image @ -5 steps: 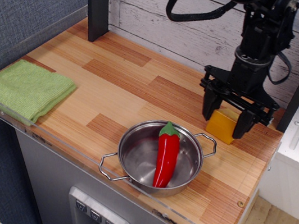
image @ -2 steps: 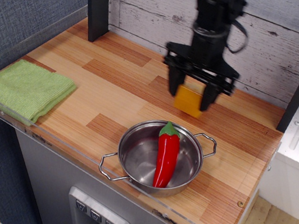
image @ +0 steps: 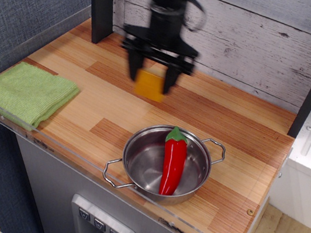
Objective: Place the cube on to the green towel.
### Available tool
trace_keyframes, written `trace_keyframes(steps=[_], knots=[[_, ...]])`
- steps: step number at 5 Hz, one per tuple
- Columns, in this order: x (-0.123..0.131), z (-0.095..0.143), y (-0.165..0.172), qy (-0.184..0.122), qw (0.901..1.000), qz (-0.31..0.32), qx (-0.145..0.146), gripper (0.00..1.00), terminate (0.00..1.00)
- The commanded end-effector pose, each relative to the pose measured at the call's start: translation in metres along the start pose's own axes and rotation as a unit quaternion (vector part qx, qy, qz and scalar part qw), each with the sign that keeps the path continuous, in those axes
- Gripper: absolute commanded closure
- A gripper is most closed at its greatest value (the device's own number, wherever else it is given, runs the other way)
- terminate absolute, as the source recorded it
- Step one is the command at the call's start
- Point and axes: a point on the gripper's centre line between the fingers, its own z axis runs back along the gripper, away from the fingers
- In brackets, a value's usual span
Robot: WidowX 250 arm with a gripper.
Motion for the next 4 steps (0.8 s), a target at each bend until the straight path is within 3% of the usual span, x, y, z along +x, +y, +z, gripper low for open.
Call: trace_keyframes(steps=[1, 3, 4], knots=[[-0.043, 0.039, 0.069, -0.034, 0.9915, 0.122, 0.029, 1.00, 0.00], [-0.081, 0.032, 0.113, 0.001, 0.9674, 0.242, 0.075, 1.00, 0.00], [-0.090, 0.020, 0.126, 0.024, 0.9599, 0.266, 0.084, 1.00, 0.00]])
